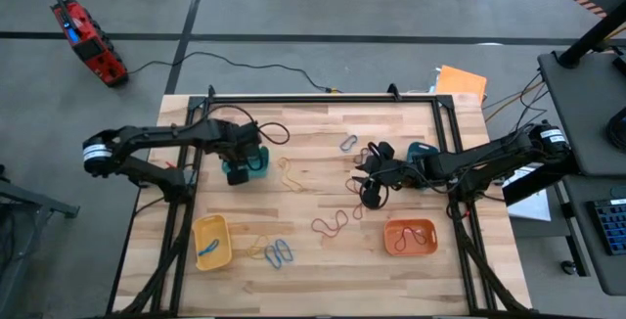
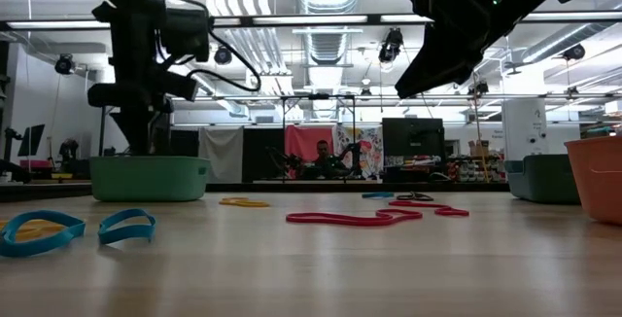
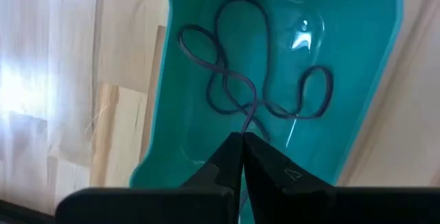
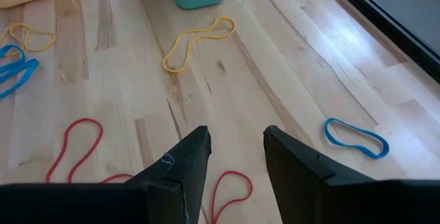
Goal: Sort rubber bands into baskets
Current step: Put the brown rubber band into the green bin
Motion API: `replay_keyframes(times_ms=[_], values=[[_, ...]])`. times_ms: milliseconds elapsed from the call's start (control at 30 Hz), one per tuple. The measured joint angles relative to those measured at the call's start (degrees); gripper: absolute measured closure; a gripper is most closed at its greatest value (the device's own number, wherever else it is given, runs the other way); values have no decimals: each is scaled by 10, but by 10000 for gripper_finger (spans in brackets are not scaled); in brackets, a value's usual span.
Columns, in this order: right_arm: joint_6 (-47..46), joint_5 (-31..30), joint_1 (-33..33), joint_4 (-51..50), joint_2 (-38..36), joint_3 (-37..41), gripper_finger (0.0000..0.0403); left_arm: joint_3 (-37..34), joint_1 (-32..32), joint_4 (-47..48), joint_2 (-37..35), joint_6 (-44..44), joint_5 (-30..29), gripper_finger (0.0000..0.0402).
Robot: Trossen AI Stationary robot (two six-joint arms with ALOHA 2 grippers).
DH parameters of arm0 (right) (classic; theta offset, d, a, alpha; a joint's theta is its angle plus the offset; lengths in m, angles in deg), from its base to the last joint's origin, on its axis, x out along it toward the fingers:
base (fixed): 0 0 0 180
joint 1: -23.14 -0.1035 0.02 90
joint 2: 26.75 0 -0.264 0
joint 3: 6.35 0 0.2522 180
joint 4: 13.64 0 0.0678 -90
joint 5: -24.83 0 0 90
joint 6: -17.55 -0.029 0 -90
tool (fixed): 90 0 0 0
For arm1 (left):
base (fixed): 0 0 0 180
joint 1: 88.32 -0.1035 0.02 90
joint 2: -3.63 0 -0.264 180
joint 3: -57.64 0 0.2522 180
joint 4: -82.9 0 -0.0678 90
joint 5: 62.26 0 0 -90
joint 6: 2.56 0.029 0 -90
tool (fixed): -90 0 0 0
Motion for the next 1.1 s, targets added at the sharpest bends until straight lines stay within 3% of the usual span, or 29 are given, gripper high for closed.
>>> replay_keyframes(times_ms=[533,1100], values=[[-1,0,0,6,0,0,268,-4,-1,-106,-1,15,26,402],[-1,0,0,6,0,1,265,-8,-1,-76,-1,-30,23,386]])
